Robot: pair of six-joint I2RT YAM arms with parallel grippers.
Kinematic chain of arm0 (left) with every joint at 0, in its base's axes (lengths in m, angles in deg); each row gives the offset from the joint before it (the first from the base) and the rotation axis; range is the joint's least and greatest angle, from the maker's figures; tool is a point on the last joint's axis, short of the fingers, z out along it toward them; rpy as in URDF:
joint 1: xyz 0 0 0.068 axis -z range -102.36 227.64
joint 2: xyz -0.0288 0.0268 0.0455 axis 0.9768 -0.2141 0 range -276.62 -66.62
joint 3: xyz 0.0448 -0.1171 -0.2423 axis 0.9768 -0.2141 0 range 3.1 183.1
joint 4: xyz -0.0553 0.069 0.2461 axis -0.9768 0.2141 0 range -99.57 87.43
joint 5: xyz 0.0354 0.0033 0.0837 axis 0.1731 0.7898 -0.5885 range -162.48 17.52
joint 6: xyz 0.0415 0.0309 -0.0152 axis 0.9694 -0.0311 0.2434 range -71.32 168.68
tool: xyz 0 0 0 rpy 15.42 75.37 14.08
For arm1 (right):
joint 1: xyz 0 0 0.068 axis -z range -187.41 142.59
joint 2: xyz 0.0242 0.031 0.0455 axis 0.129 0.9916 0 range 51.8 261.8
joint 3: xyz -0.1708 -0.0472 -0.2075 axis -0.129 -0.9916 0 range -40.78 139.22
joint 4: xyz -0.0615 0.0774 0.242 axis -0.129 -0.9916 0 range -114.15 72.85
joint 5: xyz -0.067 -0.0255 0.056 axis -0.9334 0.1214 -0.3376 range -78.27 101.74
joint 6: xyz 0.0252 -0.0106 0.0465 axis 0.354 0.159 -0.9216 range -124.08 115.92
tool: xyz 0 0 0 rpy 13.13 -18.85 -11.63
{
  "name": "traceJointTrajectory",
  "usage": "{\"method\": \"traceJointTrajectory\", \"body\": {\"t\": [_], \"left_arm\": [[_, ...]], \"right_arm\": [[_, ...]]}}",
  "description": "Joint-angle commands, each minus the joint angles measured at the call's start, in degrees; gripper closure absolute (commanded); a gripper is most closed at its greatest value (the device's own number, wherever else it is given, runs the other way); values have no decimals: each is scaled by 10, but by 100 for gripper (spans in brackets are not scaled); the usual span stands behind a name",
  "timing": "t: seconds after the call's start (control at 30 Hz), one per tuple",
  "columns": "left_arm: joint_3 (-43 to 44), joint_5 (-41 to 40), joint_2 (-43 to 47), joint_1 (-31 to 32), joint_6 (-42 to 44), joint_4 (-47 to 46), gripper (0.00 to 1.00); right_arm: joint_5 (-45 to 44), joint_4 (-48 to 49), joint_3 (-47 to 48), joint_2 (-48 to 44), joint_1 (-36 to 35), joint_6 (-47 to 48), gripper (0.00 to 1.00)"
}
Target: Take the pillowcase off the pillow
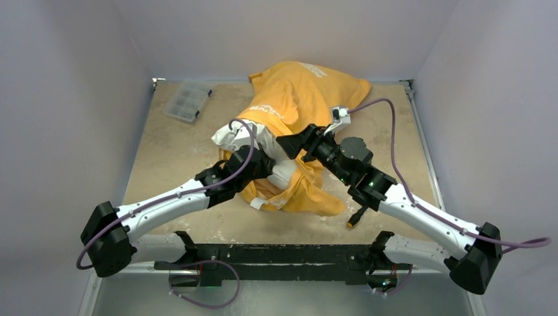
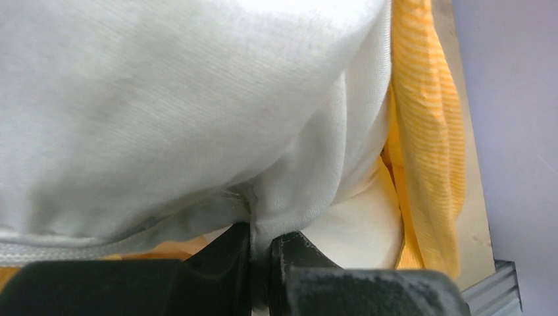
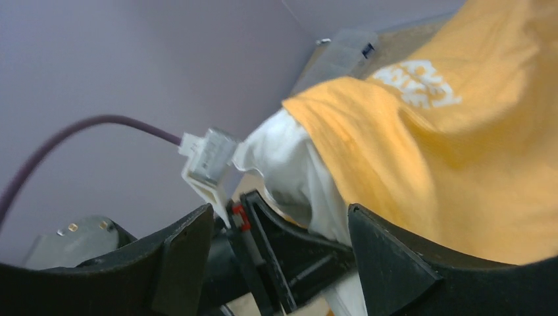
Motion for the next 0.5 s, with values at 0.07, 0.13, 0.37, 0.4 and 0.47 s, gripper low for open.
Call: {"method": "traceJointTrajectory", "body": {"t": [0.07,0.13,0.37,0.4,0.47], "left_arm": [[69,18,-34,-51,35,-27,100],[83,22,-45,-62,41,-26,100],[146,45,-71,-127,60,6,100],[155,54,-74,-137,61,11,100],[168,74,-78,-156,62,14,100]], "right_arm": [[-77,-138,-40,-33,2,-52,22],[-88,-159,-54,-34,2,-63,22],[-83,-151,-104,-53,2,-99,24],[-84,-153,-110,-54,2,-110,26],[-76,-150,-125,-50,2,-121,31]]}}
